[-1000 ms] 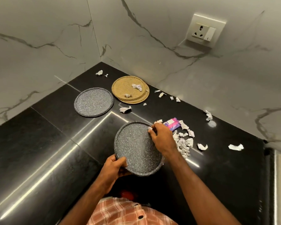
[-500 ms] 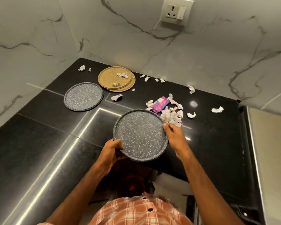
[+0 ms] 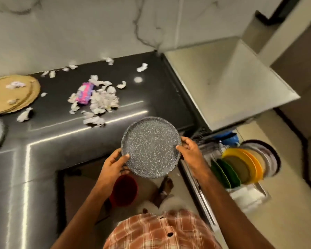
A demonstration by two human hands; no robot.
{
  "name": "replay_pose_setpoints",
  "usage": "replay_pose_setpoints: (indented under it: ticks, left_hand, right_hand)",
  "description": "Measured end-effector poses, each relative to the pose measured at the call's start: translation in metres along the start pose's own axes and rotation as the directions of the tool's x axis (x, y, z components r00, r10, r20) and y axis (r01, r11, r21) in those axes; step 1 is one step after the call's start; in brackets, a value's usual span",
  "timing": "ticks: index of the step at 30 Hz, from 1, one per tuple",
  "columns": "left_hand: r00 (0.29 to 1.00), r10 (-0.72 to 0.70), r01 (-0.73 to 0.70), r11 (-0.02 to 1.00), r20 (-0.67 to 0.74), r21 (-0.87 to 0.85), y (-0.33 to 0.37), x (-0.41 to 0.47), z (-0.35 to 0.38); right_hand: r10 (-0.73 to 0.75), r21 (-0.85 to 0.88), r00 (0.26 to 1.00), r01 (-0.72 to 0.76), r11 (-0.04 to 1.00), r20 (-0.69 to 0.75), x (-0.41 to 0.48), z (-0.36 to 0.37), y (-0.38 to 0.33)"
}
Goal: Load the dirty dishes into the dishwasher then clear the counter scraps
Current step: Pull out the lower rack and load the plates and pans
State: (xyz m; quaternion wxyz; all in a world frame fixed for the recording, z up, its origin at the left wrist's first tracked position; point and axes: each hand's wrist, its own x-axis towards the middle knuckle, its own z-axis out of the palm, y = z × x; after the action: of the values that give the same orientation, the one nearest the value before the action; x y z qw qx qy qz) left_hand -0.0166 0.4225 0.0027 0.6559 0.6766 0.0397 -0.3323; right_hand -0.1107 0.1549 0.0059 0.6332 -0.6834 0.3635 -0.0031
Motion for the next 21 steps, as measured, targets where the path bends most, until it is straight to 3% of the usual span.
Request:
replay_pose_setpoints:
  ticks: [6,11,16,21]
  left_hand:
    - [0.970,-0.025,-0.065,0.931,0.241,0.359,-0.004,0.038,0.101]
    - [0.921,-0.011,-0.285,0.660,0.389,0.695,-0.015,0.082,0.199]
    - [0.803,-0.102,-0.527,0.339,0.587,0.779,-0.036,0.111,0.309]
    - [0.689,-0.314,-0.616,0.220,0.653,0.756,-0.084,0.142,0.396]
  right_hand:
    - [0.134,0.154,0.959,-0.097,0.983,-0.249,-0.037,-0.099,0.049]
    - [0.070,-0.025,0.931,-0.084,0.996,-0.358,-0.047,-0.176,0.099]
    - [0.126,-0.154,0.921,-0.194,0.969,-0.368,-0.042,-0.247,0.164]
    - [0.226,-0.142,0.902,-0.295,0.945,-0.368,-0.026,-0.284,0.231]
